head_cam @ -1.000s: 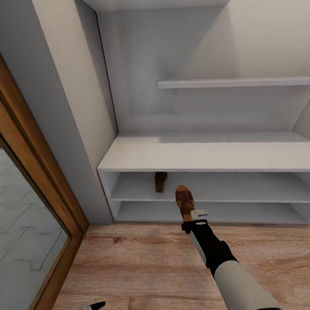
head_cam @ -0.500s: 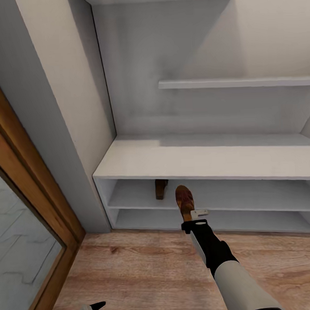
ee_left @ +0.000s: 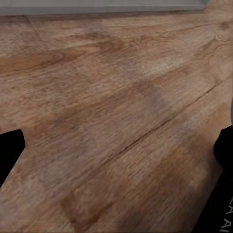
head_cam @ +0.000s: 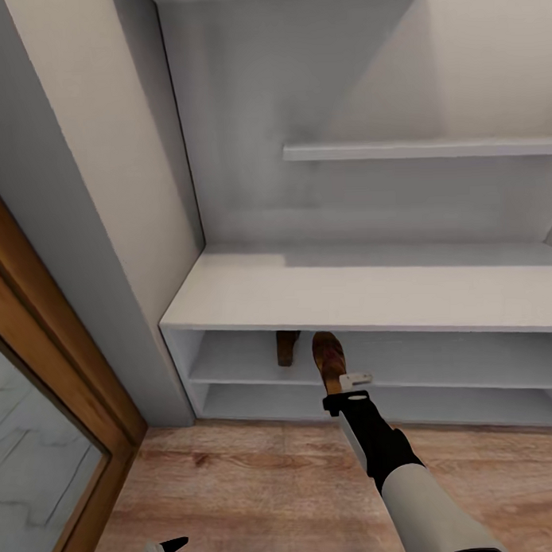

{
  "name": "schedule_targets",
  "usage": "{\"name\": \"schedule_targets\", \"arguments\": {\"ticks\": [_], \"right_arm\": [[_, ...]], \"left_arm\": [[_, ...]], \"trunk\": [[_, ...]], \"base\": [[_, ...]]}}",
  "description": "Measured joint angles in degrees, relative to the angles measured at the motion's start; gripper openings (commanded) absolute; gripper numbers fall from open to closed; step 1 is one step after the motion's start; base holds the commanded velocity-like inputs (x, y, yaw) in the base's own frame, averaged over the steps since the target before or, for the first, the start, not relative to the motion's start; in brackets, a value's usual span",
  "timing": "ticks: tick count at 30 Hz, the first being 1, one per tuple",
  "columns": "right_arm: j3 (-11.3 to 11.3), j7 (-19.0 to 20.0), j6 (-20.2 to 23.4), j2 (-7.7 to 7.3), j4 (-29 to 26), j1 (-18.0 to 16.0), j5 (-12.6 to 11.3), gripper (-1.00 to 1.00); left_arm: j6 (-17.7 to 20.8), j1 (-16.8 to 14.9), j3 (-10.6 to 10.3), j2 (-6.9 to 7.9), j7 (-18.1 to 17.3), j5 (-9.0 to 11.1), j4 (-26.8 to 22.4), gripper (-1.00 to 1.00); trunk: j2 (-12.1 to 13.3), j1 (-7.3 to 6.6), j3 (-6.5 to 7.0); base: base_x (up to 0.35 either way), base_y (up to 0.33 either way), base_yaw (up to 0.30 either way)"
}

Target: Pick up the two gym shoes and the two sandals from the corridor floor and place them onto the hallstand (shoe rack) in the corridor, making sure they are on the rack and not on the floor. Arrange them so the two gym shoes are next to each other and the two sandals are next to each other.

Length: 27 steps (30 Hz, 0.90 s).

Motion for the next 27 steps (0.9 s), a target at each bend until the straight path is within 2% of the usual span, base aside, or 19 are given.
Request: {"name": "schedule_targets", "arguments": {"ticks": [7,14,21,27], "right_arm": [[0.06,0.00,-0.02,0.00,0.03,0.00,0.01,-1.00],[0.06,0.00,-0.04,0.00,0.04,0.00,0.00,-1.00],[-0.01,0.00,-0.05,0.00,0.05,0.00,0.00,-1.00],[-0.02,-0.02,-0.06,0.00,0.05,0.00,0.00,-1.00]], "left_arm": [[0.00,0.00,0.00,-0.02,0.00,0.00,0.00,1.00],[0.00,0.00,0.00,-0.05,0.00,0.01,0.00,1.00],[0.00,0.00,0.00,-0.03,0.00,0.01,0.00,1.00],[0.00,0.00,0.02,-0.09,0.00,0.01,0.00,1.00]], "trunk": [[0.00,0.02,0.00],[0.00,0.01,0.00],[0.00,0.02,0.00],[0.00,0.00,0.00]], "base": [[0.060,0.000,0.000],[0.222,0.000,0.000],[0.046,0.000,0.000],[0.233,0.000,0.000]]}}
